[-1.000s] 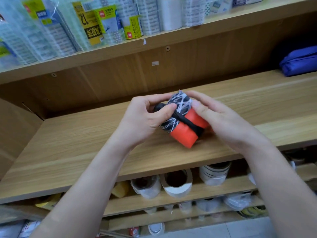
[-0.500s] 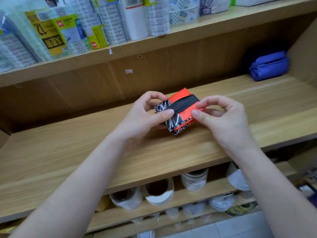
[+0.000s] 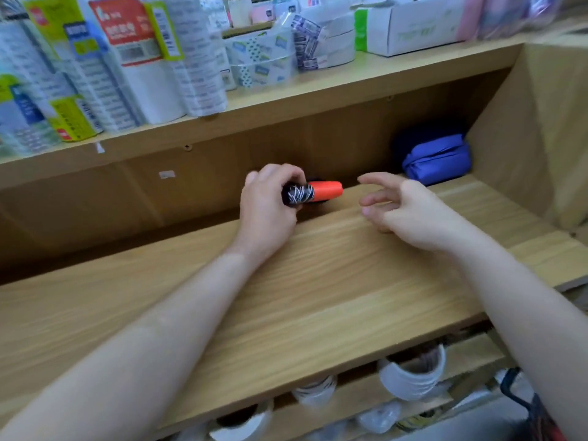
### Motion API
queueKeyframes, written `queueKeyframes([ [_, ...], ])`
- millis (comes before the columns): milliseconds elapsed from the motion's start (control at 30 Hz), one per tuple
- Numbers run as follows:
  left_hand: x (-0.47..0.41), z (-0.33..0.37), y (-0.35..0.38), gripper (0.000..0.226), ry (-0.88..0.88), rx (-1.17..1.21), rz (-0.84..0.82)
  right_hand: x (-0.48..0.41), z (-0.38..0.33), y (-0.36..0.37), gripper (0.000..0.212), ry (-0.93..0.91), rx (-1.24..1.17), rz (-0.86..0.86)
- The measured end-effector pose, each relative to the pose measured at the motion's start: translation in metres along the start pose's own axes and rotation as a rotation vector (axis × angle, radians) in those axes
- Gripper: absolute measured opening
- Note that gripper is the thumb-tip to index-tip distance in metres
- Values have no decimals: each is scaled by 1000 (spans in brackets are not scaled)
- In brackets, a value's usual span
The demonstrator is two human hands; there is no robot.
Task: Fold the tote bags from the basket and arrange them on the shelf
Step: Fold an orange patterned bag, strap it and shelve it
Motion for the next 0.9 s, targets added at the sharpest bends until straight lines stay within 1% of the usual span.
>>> queueKeyframes([
  [33, -1, -3, 8, 34, 50, -35, 2, -8, 3, -1, 50, -3, 6, -11],
  [67, -2, -4, 13, 34, 46, -43, -19, -16, 5, -1, 50, -11, 28, -20],
  [133, -2, -8, 17, 35, -38, -16, -102, -32, 7, 2, 51, -37, 123, -33],
  [200, -1, -13, 17, 37, -159, 22, -215, -46, 6, 7, 49, -46, 204, -44],
  [233, 0, -15, 16, 36, -211, 51, -239, -52, 8, 10, 47, -46, 220, -57],
  [300, 0, -17, 15, 31, -266, 119, -210, -59, 11, 16, 43, -64, 234, -94],
  [367, -2, -16, 14, 28, -290, 132, -176, -60, 15, 19, 43, -96, 255, -122],
  [433, -5, -15, 12, 32, -318, 105, -173, -59, 16, 20, 49, -140, 352, -152],
  [500, -8, -15, 11, 37, -354, 103, -187, -56, 15, 18, 56, -143, 477, -185],
  [567, -8, -15, 11, 40, -381, 112, -191, -51, 14, 15, 58, -134, 547, -192],
  [633, -8, -14, 13, 41, -374, 110, -184, -43, 15, 10, 56, -130, 559, -165],
  [767, -5, -11, 15, 41, -371, 101, -181, -13, 20, -10, 47, -165, 410, 3],
  [900, -2, -15, 7, 41, -375, 102, -173, 25, 20, -23, 42, -136, 378, 54],
])
Point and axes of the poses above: each hand's wrist, its own x-axis away from the middle knuckle, its own y-axis out of the palm, z = x × y, the point moved 1 cm from there along -x, towards the middle knuckle, and after that the axes turned 6 degrees about z, right-handed, at the moved point
